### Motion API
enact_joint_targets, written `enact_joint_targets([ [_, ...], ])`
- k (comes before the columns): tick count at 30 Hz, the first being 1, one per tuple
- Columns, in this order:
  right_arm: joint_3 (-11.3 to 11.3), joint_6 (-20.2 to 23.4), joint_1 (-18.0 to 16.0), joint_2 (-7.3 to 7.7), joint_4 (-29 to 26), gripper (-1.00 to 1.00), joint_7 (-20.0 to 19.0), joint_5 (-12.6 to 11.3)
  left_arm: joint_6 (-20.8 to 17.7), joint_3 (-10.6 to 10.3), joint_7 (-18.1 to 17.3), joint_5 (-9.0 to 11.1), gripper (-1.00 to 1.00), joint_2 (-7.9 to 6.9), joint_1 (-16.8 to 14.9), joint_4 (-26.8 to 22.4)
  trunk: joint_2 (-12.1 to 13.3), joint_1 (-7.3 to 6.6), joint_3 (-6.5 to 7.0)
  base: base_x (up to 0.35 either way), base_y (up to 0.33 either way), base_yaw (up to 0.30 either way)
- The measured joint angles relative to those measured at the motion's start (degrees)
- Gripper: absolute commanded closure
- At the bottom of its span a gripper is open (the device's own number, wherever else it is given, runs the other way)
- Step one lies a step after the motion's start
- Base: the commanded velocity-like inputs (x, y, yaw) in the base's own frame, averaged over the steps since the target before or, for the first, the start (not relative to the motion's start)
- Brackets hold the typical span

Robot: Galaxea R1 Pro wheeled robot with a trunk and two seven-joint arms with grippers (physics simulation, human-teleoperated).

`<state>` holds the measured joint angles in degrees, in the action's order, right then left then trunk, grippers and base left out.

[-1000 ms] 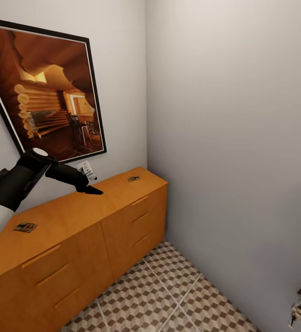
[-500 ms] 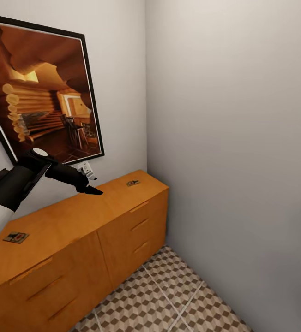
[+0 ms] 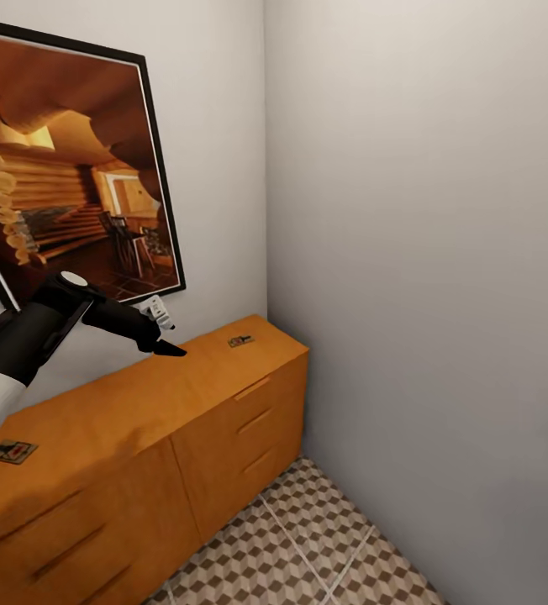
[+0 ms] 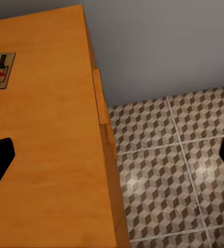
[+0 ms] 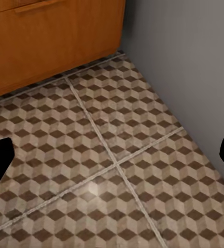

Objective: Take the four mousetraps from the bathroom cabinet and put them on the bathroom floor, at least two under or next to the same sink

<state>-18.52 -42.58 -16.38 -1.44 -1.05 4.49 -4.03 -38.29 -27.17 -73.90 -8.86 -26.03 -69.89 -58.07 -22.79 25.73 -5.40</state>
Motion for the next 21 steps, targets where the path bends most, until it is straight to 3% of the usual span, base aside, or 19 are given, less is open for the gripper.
enact_joint_targets([
  [6, 0.0, 0.0, 0.0, -0.03, 0.0, -1.0, 0.0, 0.0, 0.0, 0.0, 0.3, -0.6, -1.0, 0.14, 0.0, 0.7, 0.0, 0.0, 0.0, 0.154, 0.0, 0.0],
  [12, -0.1, 0.0, 0.0, -0.83, 0.1, -1.0, -0.1, 0.1, 0.0, -0.1, 3.7, -0.6, -1.0, 0.44, 0.0, 1.9, 0.0, 0.0, 0.0, 0.135, 0.0, 0.0],
  [21, 0.0, 0.0, 0.0, -1.0, 0.1, -1.0, -0.1, 0.1, 0.0, -0.2, 4.1, -0.6, -1.0, 1.59, 0.0, 3.2, 0.0, 0.01, 0.0, 0.104, 0.0, 0.0],
])
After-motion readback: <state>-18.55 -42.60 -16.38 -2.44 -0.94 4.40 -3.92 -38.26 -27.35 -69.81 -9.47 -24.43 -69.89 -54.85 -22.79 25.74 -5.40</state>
